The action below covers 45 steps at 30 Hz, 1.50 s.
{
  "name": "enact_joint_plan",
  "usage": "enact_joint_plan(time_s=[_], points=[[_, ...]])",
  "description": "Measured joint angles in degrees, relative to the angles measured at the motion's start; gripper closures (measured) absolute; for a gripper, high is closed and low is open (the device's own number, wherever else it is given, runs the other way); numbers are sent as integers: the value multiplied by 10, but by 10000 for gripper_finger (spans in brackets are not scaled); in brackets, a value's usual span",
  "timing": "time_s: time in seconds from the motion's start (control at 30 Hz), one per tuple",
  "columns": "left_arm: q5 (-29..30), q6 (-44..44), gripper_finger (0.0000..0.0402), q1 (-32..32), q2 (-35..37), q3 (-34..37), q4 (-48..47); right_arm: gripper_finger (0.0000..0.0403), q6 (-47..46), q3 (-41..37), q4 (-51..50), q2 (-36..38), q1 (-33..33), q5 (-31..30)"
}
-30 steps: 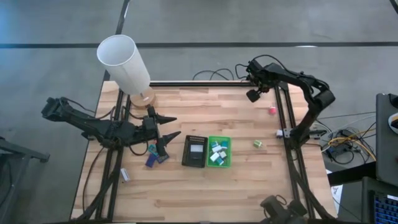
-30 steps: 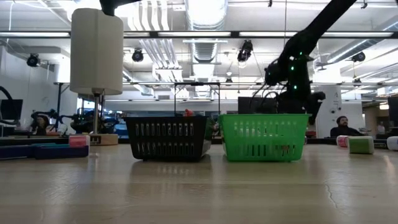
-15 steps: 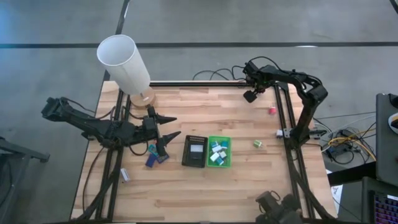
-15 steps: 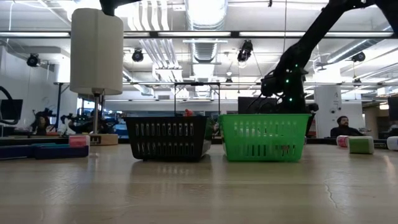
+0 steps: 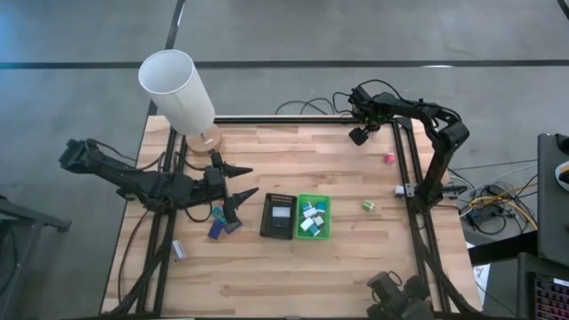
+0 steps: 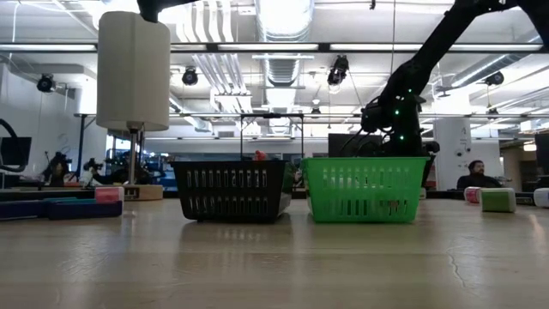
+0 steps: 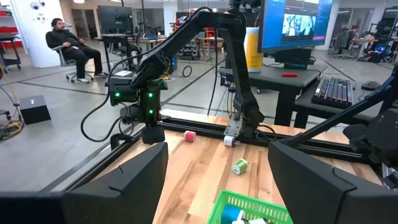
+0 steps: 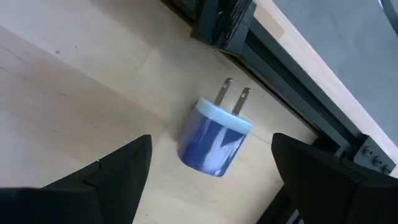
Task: Pick & Place Office items
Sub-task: Put the purple charger adapter into the green basket
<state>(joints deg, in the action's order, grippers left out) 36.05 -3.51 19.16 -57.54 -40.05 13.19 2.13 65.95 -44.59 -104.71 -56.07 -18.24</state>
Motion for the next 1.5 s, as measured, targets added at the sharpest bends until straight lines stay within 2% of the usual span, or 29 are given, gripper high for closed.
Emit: enact_joint_plan(time_s=[0.7,1.17,1.5], points=[[0,-2,117,0,0,0,0,77,-9,-2,4,-3,-6,-3],[0,-2,117,0,0,0,0,78,-12,-37,28,-1,-23,1],[0,-2,117,0,0,0,0,78,-66,-27,39,1,-24,27]])
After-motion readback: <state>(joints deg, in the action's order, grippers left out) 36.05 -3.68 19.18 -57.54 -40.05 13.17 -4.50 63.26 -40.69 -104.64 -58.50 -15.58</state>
